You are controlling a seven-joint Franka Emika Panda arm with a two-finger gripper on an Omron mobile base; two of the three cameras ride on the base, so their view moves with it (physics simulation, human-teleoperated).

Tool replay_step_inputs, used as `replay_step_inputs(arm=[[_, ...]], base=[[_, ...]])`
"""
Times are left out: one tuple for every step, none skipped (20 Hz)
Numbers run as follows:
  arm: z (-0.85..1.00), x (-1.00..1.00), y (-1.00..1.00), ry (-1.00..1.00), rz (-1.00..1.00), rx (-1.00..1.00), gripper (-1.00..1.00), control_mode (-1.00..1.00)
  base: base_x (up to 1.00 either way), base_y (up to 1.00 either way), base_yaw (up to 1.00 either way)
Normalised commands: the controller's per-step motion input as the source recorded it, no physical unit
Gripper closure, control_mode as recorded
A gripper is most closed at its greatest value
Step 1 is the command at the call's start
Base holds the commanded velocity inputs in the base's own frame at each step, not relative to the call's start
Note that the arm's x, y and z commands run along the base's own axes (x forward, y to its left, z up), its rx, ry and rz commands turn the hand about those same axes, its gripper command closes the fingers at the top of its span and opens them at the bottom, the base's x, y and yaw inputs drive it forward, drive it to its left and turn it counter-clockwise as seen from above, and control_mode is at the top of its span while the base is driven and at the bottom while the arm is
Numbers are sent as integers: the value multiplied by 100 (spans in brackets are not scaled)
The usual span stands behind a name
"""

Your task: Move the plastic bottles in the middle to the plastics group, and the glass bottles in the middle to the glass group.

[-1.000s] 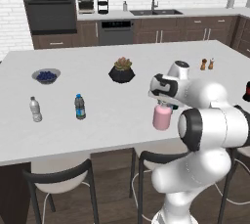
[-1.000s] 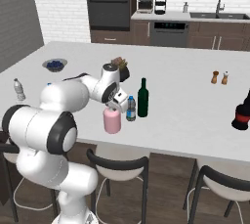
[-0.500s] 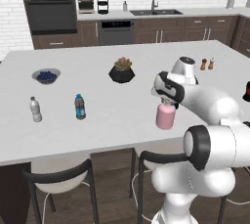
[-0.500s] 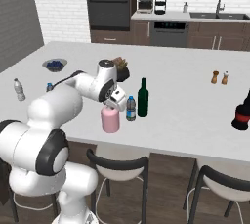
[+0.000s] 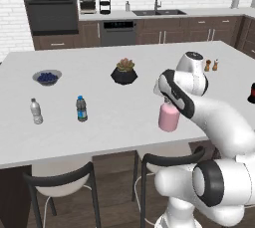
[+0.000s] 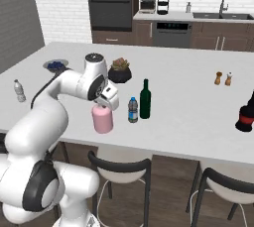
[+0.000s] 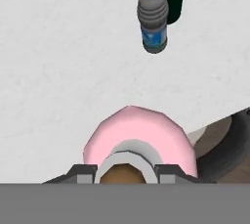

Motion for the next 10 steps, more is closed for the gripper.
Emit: replay_step_inputs(arm=[[36,-33,17,2,0,-4,100,-100],[30,-31,3,1,0,-8,100,-100],[23,-32,0,0,0,-7,100,-100],[14,-26,-1,0,0,-4,100,-100],[12,-23,-5,0,0,-2,100,-100],[5,-21,-1,0,0,-8,100,-100],[1,-18,0,0,0,-12,100,-100],[0,-14,0,0,0,-13,100,-100],[0,-14,-1,0,0,-14,100,-100],[0,-17,-8,0,0,-13,100,-100]], base=[[0,0,0],[0,0,0],[0,0,0],[0,0,0],[0,0,0],[0,0,0],[0,0,0],[0,0,0],[0,0,0],[0,0,0]])
